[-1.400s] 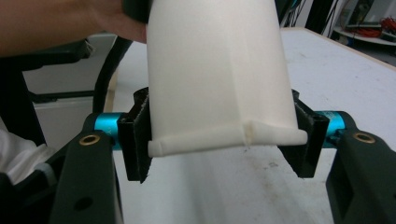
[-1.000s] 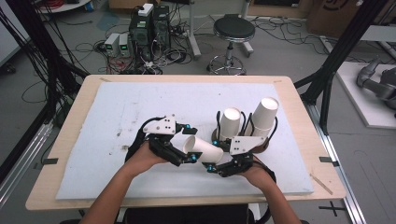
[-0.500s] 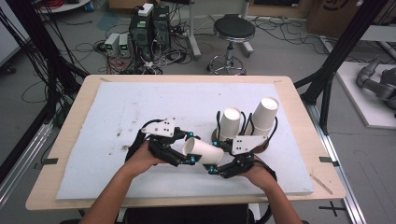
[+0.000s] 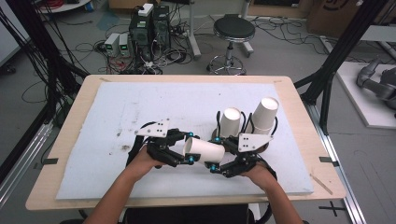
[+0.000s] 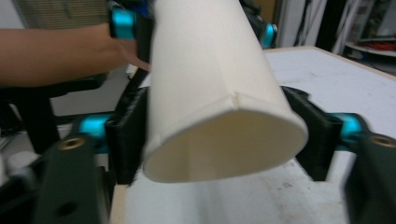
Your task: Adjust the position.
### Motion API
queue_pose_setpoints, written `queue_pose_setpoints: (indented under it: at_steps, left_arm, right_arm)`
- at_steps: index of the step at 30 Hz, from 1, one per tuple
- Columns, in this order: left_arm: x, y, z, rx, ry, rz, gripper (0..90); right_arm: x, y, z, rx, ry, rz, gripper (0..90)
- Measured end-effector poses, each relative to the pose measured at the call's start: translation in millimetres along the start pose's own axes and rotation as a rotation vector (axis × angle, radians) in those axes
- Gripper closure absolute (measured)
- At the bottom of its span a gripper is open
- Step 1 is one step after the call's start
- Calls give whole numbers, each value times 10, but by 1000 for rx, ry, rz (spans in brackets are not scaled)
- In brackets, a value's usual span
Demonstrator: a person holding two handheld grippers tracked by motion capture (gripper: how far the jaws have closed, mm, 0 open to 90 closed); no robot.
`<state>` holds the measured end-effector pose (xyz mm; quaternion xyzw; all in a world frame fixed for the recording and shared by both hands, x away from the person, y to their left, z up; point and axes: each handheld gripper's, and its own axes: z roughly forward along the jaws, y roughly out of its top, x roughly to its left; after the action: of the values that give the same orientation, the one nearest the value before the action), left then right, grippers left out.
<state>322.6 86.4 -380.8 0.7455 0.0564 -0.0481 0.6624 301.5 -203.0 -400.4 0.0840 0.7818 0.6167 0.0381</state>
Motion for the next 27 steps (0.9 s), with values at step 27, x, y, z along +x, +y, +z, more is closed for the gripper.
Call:
queue_pose_setpoints:
  at_steps: [27]
  left_arm:
    - [-59, 26, -35, 220, 72, 111, 336]
  right_arm:
    - [-22, -13, -8, 100, 26, -13, 425]
